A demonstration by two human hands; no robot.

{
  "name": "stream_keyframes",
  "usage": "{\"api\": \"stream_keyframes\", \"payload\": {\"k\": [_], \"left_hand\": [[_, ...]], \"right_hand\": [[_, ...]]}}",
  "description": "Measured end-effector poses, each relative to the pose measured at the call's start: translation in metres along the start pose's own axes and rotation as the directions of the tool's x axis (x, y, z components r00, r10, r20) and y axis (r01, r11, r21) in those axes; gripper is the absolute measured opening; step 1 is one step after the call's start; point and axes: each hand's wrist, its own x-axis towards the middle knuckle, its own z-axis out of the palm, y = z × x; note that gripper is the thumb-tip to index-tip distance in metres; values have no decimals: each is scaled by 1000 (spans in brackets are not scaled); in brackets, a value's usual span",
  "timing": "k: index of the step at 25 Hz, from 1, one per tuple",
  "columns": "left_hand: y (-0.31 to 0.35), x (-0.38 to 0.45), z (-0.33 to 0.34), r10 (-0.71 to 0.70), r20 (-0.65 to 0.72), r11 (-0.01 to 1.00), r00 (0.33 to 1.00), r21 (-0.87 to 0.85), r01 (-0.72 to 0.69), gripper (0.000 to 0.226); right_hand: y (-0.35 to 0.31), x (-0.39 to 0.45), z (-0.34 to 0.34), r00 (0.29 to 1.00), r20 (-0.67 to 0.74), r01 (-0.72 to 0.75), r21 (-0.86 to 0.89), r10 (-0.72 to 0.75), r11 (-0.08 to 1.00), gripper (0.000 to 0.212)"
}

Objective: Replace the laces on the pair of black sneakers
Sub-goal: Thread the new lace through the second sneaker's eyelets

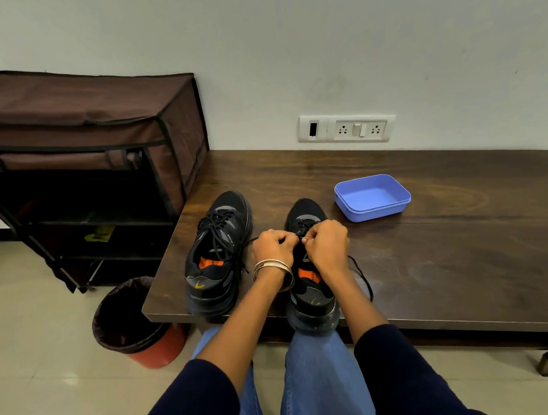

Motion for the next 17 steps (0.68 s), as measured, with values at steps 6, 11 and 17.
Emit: {"api": "stream_keyframes", "payload": {"k": [6, 11, 17], "left_hand": [[-3, 2, -1, 26, 20, 999, 999, 47, -27, 17], [-6, 4, 0, 36, 48, 998, 998, 46, -38, 18], [-7, 4, 0, 57, 46, 996, 997, 65, -60, 19]], "right_hand": [[-9, 5, -3, 999, 51, 13, -91, -8, 996, 14], [-1, 8, -1, 995, 87, 56, -84, -48, 995, 16], [-6, 6, 4, 998, 45, -45, -17, 46, 999, 15]]}}
